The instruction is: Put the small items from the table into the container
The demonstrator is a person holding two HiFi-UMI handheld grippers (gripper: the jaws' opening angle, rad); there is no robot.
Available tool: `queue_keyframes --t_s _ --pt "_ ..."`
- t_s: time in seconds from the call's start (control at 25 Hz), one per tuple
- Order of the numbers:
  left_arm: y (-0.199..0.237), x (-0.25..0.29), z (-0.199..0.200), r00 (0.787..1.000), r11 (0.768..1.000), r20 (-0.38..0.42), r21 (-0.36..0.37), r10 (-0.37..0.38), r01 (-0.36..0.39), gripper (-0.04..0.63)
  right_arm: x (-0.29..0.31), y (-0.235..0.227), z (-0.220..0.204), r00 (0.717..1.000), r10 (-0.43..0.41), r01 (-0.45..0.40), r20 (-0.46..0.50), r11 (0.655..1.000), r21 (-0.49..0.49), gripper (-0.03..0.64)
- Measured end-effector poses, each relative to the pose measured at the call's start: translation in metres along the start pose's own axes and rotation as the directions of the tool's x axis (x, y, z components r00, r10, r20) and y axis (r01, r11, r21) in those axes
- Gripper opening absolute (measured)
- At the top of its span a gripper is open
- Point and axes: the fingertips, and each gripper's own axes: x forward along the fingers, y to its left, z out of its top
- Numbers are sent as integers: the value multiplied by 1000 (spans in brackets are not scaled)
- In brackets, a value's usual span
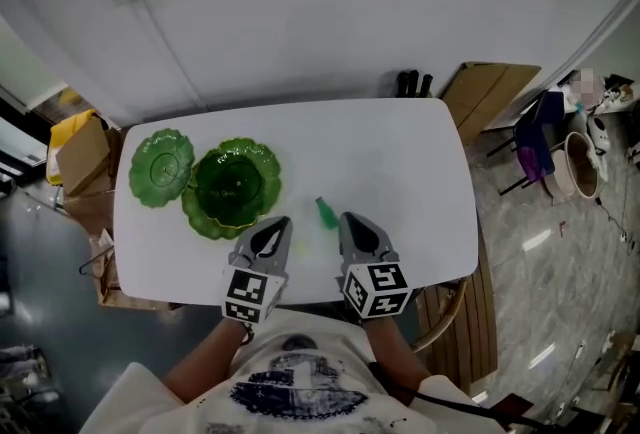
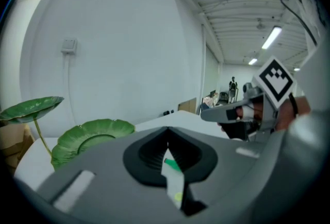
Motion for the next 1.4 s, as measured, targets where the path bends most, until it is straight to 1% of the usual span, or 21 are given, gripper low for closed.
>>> queue_keyframes --t_s 0.2,0.44,0.64,0.68,0.72,0.88,1.04,1.16,1.32,1.4 --pt "-4 21 -11 999 999 -12 -2 -41 41 -9 8 -18 -16 999 -37 36 -32 999 -4 0" --pt "0 38 -26 998 998 -38 -22 -56 55 -9 20 -27 -30 996 -43 43 -77 999 -12 2" --pt "-1 50 -38 995 997 -64 -44 -72 70 -11 34 -33 -46 989 -42 40 -139 999 -22 3" --pt "-2 53 -41 995 996 -71 -49 -76 73 -9 37 -34 -51 987 -36 34 -153 999 -19 20" --pt "-2 55 -45 994 996 -77 -54 -80 76 -9 40 -34 -55 985 -29 26 -169 1000 -17 55" --pt "-4 62 -58 991 994 -101 -74 -90 83 -9 48 -35 -70 977 -18 13 -214 1000 -28 61" --pt "-4 69 -74 986 992 -133 -94 -98 86 -9 56 -37 -82 969 -12 5 -247 1000 -29 110" --pt "0 74 -84 983 991 -153 -107 -98 82 -9 63 -39 -91 963 -11 3 -269 1000 -27 123" --pt "4 81 -93 980 990 -171 -121 -99 79 -9 72 -40 -102 954 2 -5 -299 1000 -11 197" --pt "6 85 -99 978 989 -181 -126 -102 80 -9 78 -42 -107 951 5 -6 -310 1000 -5 210"
